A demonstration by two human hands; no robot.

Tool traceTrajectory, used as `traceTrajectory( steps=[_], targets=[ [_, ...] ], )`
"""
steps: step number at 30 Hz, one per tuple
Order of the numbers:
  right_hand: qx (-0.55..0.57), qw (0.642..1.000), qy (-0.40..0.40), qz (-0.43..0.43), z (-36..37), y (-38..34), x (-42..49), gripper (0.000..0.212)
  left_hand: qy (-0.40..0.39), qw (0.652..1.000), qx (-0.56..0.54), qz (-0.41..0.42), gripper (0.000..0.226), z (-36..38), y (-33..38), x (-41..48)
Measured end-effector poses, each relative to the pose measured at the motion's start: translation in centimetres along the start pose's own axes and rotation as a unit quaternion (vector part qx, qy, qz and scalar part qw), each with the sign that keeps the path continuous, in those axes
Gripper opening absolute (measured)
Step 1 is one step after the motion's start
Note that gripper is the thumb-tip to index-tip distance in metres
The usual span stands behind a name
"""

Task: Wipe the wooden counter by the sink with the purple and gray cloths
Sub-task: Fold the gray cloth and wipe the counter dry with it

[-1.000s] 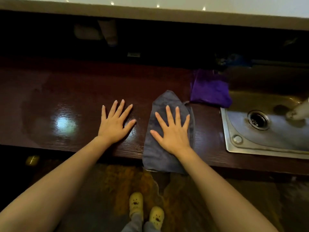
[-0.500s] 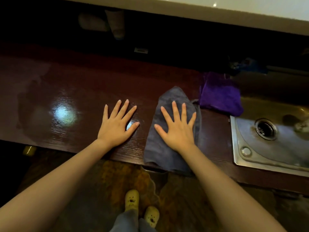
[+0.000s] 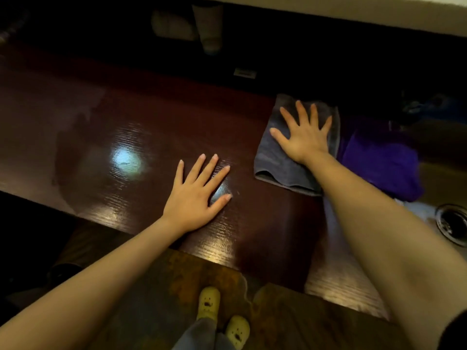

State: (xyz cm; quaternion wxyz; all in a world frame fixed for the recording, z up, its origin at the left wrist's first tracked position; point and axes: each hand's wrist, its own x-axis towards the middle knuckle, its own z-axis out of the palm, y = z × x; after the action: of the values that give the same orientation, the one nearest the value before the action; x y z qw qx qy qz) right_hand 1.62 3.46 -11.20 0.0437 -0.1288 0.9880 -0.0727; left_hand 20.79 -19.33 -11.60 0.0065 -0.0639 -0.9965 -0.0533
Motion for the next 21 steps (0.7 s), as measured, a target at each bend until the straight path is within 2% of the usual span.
traceTrajectory(
  steps=[5,10,15,21],
  targets=[
    [-0.010,1.000,-0.017,0.019,-0.5,0.6,2.7,0.069,-0.001,1.000,-0.003,-0.004,0.062,-0.1,0.0,0.1],
    [-0.009,1.000,0.005,0.015,-0.1,-0.7,0.6,0.067,0.001,1.000,-0.011,-0.006,0.062,-0.1,0.0,0.1],
    [0.006,1.000,0.010,-0.009,0.7,-2.9,-6.3,0.064,-0.002,1.000,-0.013,-0.004,0.063,0.0,-0.1,0.1],
    [-0.011,1.000,0.019,0.005,2.0,-4.4,-17.3,0.065,0.000,0.999,-0.046,0.002,0.062,0.1,-0.3,0.1]
  ],
)
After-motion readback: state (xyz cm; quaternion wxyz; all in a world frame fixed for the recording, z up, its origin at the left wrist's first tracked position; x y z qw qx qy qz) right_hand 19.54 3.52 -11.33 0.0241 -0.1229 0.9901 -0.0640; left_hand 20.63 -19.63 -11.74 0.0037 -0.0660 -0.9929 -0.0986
